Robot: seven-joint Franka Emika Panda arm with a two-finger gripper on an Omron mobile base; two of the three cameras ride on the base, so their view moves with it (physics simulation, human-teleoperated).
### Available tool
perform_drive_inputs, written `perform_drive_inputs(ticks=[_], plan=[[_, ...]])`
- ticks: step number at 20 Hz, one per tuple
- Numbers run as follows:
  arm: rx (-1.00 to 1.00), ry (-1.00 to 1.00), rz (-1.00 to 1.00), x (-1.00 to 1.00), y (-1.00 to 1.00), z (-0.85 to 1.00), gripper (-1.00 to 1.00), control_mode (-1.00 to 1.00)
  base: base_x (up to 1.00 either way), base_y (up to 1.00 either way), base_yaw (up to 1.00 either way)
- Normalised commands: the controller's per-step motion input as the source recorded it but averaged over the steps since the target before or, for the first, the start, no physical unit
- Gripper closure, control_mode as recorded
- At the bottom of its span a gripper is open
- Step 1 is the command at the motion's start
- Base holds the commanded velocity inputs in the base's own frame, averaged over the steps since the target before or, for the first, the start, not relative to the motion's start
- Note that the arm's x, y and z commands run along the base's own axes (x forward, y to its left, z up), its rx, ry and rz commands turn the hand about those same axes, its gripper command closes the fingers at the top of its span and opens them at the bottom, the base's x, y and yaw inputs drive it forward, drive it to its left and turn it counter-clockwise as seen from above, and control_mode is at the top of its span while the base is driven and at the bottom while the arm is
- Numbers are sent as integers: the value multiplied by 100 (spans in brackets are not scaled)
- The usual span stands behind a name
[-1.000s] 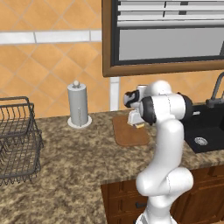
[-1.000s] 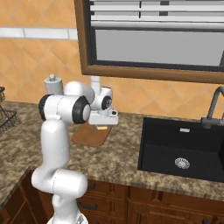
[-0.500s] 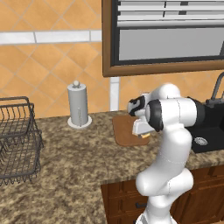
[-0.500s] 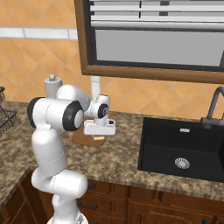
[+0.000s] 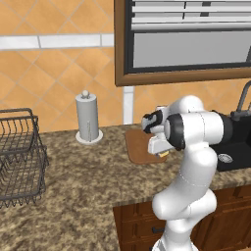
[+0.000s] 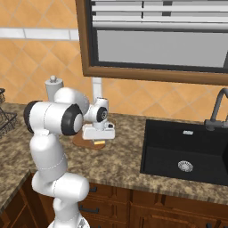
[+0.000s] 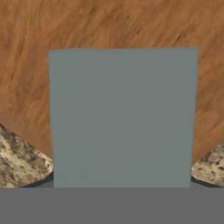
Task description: Pick up the sponge from the counter and clean the cutting board by briefly scrubbing or pressing down on the cutting board. Once finished, release the sponge.
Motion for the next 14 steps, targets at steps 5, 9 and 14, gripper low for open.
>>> perform_drive_inputs(ticks=[5,9,14], plan=[[0,0,3,21,51,-2,100,-100,0,0,0],[0,0,1,6,36,0,100,-100,0,0,0],[0,-1,0,-1,16,0,100,-100,0,0,0]])
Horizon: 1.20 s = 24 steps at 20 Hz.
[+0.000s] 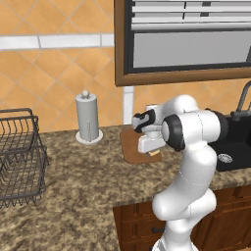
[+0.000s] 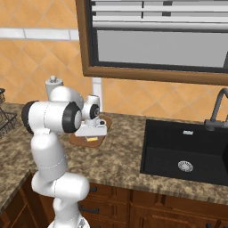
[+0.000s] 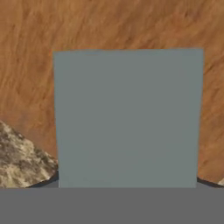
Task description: Pick up the sponge from the counter and clean the cutting board by briefly scrubbing or pressing down on the cutting board. Once finished, release the sponge.
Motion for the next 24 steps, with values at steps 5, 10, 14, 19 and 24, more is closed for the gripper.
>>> perform_drive_inputs(ticks=[5,10,14,19,24], plan=[[0,0,-3,24,0,0,100,-100,0,0,0],[0,0,-10,74,0,-5,100,-100,0,0,0],[0,0,-7,80,27,0,100,-100,0,0,0],[0,-1,-3,27,25,0,100,-100,0,0,0],[0,-2,-1,42,11,0,100,-100,0,0,0]])
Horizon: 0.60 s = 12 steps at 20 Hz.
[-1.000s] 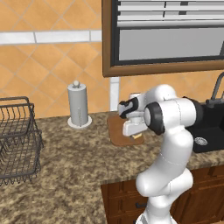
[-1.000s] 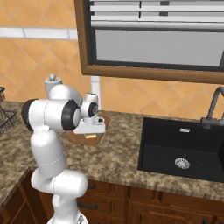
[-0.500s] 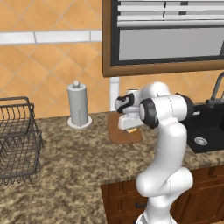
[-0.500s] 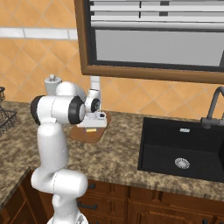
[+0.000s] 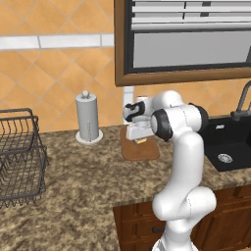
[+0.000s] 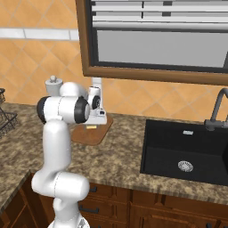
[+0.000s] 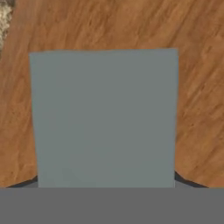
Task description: Pick up the sponge from the counter and clean the cutting board by briefly scrubbing or pressing down on the cutting board. Once finished, release the sponge.
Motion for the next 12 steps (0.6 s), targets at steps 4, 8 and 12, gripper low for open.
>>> perform_drive_inputs(ticks=[4,8,12], plan=[[0,4,-1,-1,0,-10,100,-100,0,0,0],[0,13,0,-62,0,-20,100,-100,0,0,0],[0,15,0,-100,-5,-17,100,-100,0,0,0]])
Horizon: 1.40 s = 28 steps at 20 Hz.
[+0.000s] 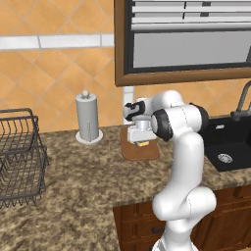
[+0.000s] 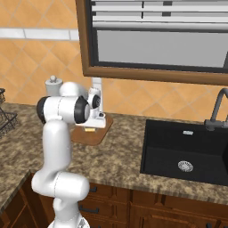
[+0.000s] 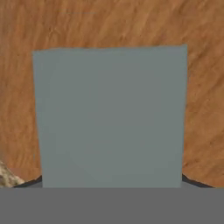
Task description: Pick up the sponge from the counter and clean the cutting board by briefly scrubbing or pressing down on the cutting board. Once finished, release the sponge.
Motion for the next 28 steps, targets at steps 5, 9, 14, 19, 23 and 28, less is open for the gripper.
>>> perform_drive_inputs(ticks=[5,9,14,19,23,28], plan=[[0,18,0,-100,-8,-16,100,-100,0,0,0],[0,22,0,-100,-6,-23,100,-100,0,0,0],[0,-5,-3,-77,-22,11,100,-100,0,0,0],[1,-12,-6,-40,-28,41,100,-100,0,0,0],[0,-5,-12,-30,-22,46,100,-100,0,0,0],[0,-11,-15,-53,-38,38,100,-100,0,0,0]])
